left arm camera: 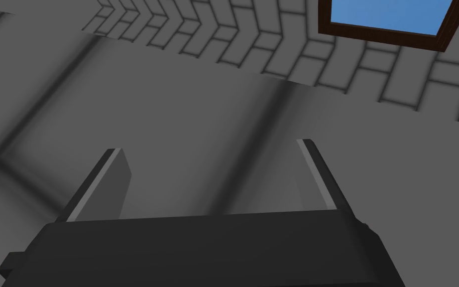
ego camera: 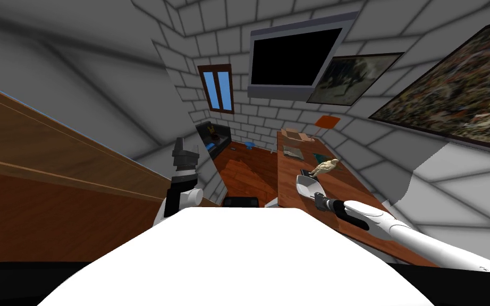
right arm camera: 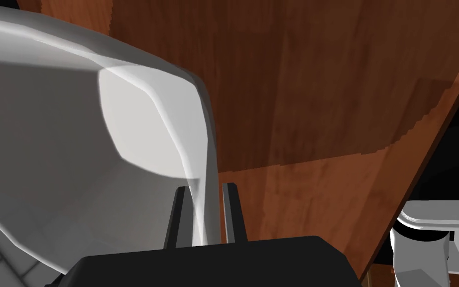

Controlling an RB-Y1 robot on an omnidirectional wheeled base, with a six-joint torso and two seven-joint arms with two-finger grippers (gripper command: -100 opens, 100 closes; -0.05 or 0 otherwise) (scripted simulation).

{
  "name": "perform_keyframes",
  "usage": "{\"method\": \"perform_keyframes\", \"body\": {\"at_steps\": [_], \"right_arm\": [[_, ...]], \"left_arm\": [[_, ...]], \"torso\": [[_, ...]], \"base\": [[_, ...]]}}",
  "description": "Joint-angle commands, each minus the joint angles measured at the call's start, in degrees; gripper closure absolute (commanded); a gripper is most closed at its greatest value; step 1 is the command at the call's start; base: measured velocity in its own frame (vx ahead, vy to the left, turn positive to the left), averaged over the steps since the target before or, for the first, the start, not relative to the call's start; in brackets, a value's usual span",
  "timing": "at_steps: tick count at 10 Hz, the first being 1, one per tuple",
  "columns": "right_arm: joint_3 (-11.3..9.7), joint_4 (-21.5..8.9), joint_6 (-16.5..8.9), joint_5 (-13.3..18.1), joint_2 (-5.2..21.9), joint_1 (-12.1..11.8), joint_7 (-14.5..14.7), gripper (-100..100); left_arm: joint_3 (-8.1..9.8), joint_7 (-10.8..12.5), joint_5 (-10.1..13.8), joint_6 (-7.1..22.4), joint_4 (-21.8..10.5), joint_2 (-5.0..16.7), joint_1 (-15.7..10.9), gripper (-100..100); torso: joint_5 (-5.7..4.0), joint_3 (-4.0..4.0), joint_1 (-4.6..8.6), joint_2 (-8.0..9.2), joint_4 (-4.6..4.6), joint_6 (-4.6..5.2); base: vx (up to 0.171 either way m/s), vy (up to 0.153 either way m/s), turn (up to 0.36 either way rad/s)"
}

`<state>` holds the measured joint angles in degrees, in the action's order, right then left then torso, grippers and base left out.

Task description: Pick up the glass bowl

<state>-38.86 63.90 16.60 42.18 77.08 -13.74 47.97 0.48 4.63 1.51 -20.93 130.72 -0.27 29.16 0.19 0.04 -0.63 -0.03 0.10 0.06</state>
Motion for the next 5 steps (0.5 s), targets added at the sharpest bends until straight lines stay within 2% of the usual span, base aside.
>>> {"method": "perform_keyframes", "body": {"at_steps": [1, 3, 4, 5], "right_arm": [[-0.02, 0.65, 0.47, -0.21, 1.66, 0.30, -0.55, 100], [0.10, 1.35, 1.30, -0.54, 3.46, 0.30, -0.88, 100], [0.12, 0.97, 0.97, -0.42, 2.61, 0.18, -0.57, 100], [0.14, 0.97, 1.11, -0.44, 2.69, 0.19, -0.58, 0]], "left_arm": [[0.00, 0.00, 0.00, 0.00, 0.00, 0.00, 0.00, 0], [0.00, 0.00, 0.00, 0.00, 0.00, -0.01, 0.00, 0], [-0.01, 0.00, 0.00, 0.00, 0.00, -0.01, 0.00, 0], [0.00, 0.00, 0.00, 0.00, 0.00, 0.00, 0.00, 0]], "torso": [[0.00, 0.00, 0.00, 0.00, 0.00, 0.00], [0.12, 0.07, -0.31, 0.10, 0.04, 0.03], [0.18, 0.09, -0.37, 0.11, 0.07, 0.00], [0.16, 0.08, -0.29, 0.09, 0.06, -0.01]], "base": [[-0.006, 0.038, -0.087], [-0.012, 0.067, -0.064], [-0.004, 0.028, -0.012], [-0.001, 0.006, 0.000]]}}
